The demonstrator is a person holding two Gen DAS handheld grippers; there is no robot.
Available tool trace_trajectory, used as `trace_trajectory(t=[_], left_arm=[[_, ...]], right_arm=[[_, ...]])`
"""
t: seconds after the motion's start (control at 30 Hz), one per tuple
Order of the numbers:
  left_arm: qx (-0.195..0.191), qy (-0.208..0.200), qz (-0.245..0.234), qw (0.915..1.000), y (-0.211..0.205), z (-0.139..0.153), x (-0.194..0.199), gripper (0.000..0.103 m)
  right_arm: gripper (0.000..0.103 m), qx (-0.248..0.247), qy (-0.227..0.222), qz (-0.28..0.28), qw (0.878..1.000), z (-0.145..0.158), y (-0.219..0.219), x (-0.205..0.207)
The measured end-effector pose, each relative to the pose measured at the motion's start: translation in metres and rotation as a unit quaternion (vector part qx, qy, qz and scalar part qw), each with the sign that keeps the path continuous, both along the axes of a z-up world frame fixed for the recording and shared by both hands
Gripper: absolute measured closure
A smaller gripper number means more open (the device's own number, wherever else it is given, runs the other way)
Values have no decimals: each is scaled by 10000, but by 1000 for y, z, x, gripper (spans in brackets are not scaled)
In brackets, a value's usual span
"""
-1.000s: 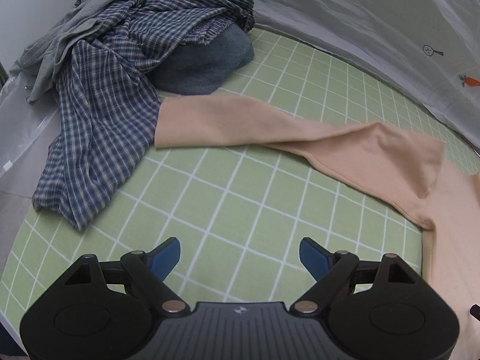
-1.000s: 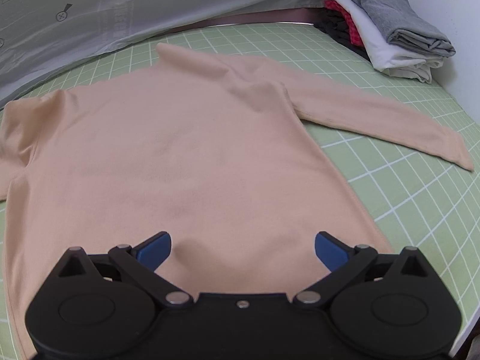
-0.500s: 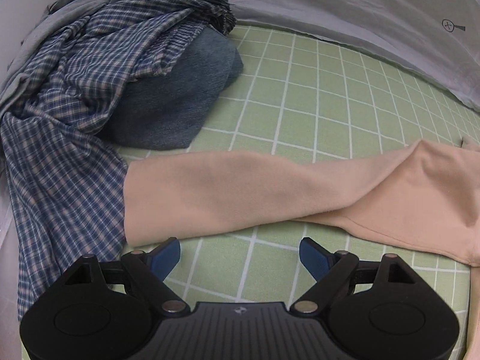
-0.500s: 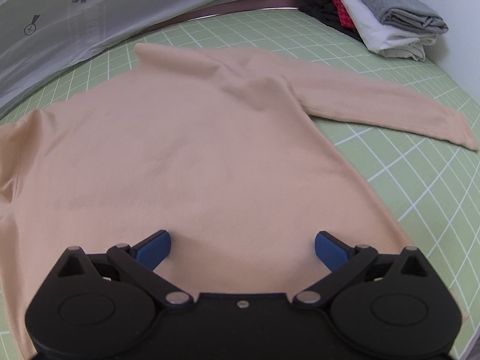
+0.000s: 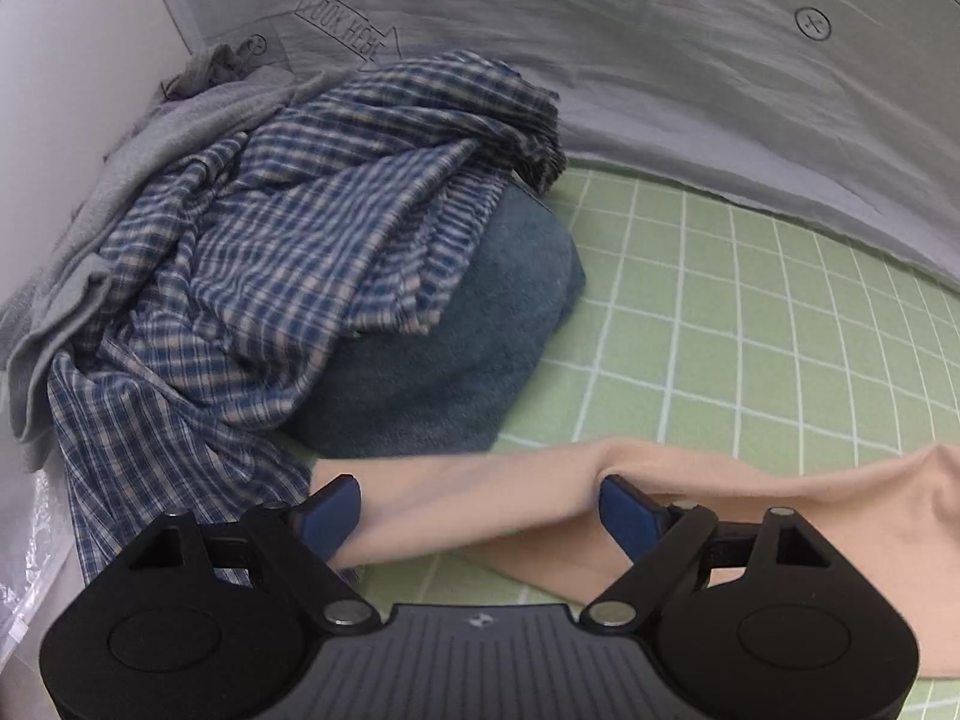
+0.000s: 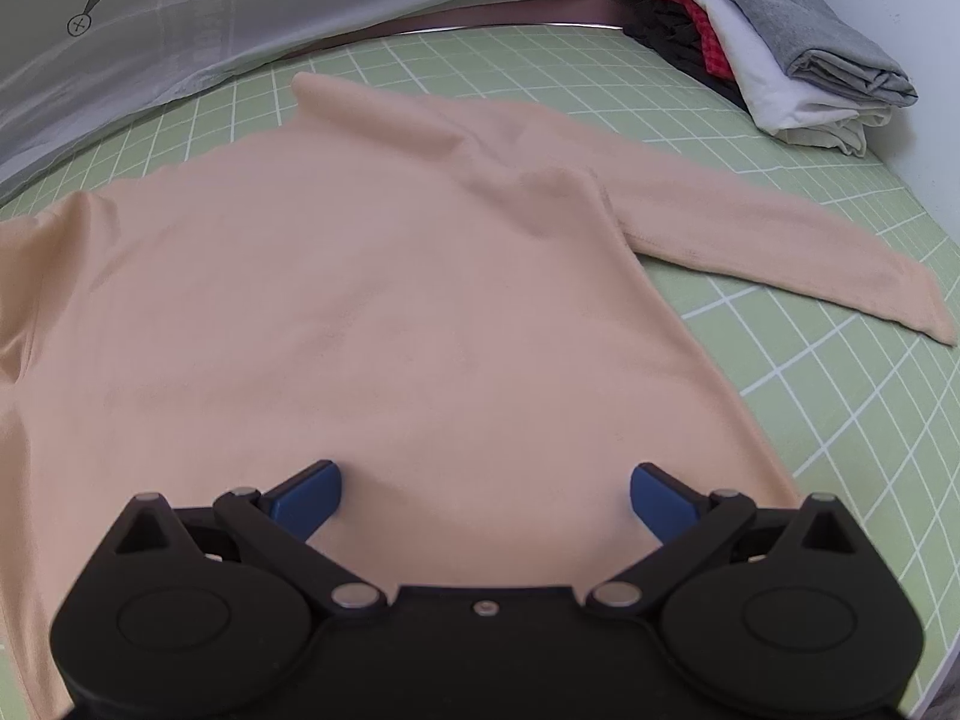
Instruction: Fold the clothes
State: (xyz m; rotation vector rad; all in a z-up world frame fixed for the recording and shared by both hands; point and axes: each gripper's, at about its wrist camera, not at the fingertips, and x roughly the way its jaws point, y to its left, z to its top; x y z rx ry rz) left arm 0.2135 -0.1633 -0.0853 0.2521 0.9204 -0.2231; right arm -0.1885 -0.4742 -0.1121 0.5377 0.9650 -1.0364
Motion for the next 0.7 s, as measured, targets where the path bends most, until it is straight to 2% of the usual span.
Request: trace_trajectory(t=[0.2,0.33,0.4,0.43,0.47,0.5,0.57,0.63,0.7], left_arm=[[-11,105,238,9997,3,-9,12,16],[-57,180,136,9997,4,-15,8,18],[-101,150,46,9998,3,-15,4,27],[-123,136,1,9998,3,-15,2,37],[-145,121,-44,9998,3,-16,0,52],[-167,106,-89,9998,2,-16,-2,60],[14,35,-236,9997,-2,-15,-7,95],[162,3,-394,9991,-4,-15,-12,96],[36,101,-400,9991,3,-14,-15,96]], right_arm=[[0,55,-93,-94,9999,-1,0,-2],[0,29,-89,-84,9999,-1,1,-1],[0,39,-101,-86,9999,-1,0,-1],[0,44,-104,-85,9999,-1,0,-1],[0,45,-105,-83,9999,-1,-1,-2],[0,44,-108,-81,9999,-1,0,-2],[0,47,-128,-86,9999,-2,-1,-2],[0,54,-151,-96,9998,-2,-1,-2],[0,52,-163,-103,9998,-2,0,-1]])
